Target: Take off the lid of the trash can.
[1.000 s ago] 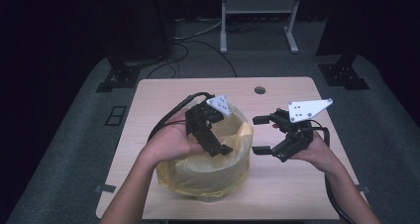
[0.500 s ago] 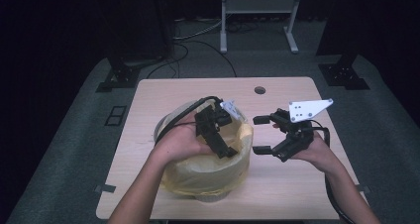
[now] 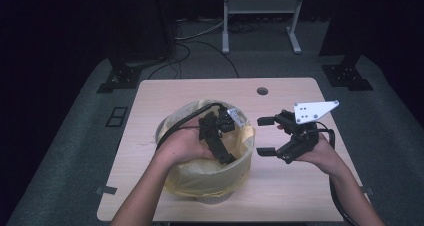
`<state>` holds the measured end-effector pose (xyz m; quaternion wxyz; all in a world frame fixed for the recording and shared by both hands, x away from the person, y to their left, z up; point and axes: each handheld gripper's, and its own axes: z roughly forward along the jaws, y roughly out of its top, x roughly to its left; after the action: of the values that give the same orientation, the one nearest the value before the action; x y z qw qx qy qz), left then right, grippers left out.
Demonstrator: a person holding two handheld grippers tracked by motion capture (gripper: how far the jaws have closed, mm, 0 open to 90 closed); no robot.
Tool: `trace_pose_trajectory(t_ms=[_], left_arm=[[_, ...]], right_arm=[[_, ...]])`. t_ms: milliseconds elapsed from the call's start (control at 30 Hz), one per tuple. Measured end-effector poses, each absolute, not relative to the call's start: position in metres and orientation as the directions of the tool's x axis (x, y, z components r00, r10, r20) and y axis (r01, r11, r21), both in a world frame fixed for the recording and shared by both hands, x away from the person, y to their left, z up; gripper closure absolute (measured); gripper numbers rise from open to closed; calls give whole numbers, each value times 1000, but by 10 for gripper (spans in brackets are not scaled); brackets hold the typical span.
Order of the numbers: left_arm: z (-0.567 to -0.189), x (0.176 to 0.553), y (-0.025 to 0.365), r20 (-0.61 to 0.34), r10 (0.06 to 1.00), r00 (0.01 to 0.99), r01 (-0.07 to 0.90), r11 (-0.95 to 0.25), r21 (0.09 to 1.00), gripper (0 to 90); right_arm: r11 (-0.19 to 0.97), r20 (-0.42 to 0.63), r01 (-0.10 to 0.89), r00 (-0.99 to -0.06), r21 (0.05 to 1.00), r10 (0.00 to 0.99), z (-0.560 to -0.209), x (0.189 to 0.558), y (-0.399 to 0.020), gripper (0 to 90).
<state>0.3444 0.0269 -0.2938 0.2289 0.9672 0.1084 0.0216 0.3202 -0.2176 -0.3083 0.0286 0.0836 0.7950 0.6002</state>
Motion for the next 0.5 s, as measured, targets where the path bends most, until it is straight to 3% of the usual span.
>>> trace_pose_trajectory(t_ms=[100,500], left_arm=[[-288,347,28,-7,241,971,212,-840,500,0],[-284,351,21,-23,261,965,230,-802,552,0]], right_arm=[[264,58,102,-984,959,169,-308,321,-218,96],[250,54,95,-984,963,169,-305,321,-218,96]])
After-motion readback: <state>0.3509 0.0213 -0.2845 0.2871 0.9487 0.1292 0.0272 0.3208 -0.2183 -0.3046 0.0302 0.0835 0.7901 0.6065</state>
